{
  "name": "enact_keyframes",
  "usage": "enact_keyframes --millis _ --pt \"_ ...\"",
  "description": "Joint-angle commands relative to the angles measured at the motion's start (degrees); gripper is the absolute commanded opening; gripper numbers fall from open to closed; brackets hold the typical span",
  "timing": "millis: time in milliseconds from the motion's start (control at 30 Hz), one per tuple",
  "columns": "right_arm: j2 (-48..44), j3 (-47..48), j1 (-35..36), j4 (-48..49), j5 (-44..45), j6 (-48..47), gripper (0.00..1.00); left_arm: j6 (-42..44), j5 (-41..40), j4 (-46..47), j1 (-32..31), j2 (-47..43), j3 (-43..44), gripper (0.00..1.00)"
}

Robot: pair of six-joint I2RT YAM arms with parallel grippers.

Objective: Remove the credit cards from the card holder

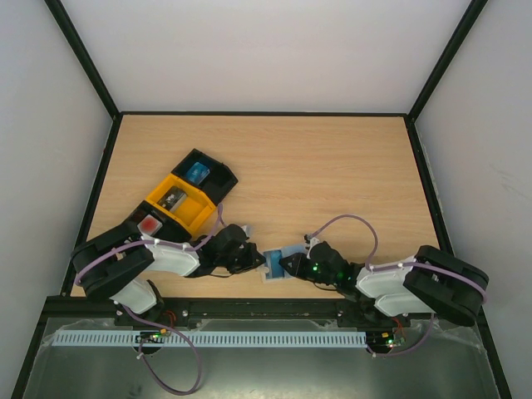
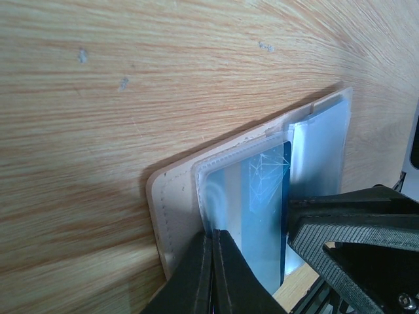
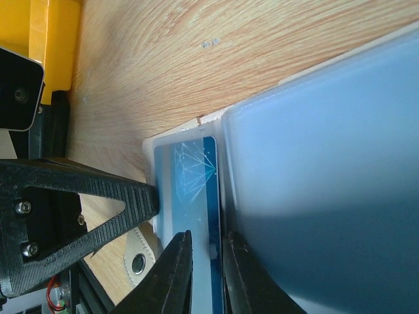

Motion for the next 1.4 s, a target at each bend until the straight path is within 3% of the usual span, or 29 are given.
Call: enact_keyframes --millis 0,167,633,900,1033,1167,1367 --pt "2.2 0.3 0.3 8.6 -3.4 0.6 0.14 -0.3 -1.7 -3.7 0.1 2.5 -1.9 0.03" --pt "3.6 0.2 0.4 9.7 -3.2 0.9 0.02 -0.4 -1.8 -3.8 0.2 2.3 -1.9 0.03" --pt "-2.5 -2.6 0.2 2.7 1.0 -2.1 0.02 0.4 -2.7 -5.8 1.5 -0.1 -2.9 0.18" --pt "-5.9 -3.3 0.2 -0.7 2.6 -2.4 0.02 0.8 -2.9 -6.8 1.8 -0.9 -2.6 0.19" --pt "-7.1 -3.0 0.2 -2.0 2.3 -2.3 0.02 1.4 -2.4 -8.2 1.9 -2.6 -1.0 0.29" --pt "-7.2 -2.0 0.2 -3.8 1.0 -2.6 0.13 0.3 -0.8 -7.1 1.5 -6.0 0.0 0.30" --pt "-5.8 -1.7 0.2 -2.7 0.3 -2.8 0.15 -1.5 -0.5 -4.6 0.4 -4.8 -0.2 0.31"
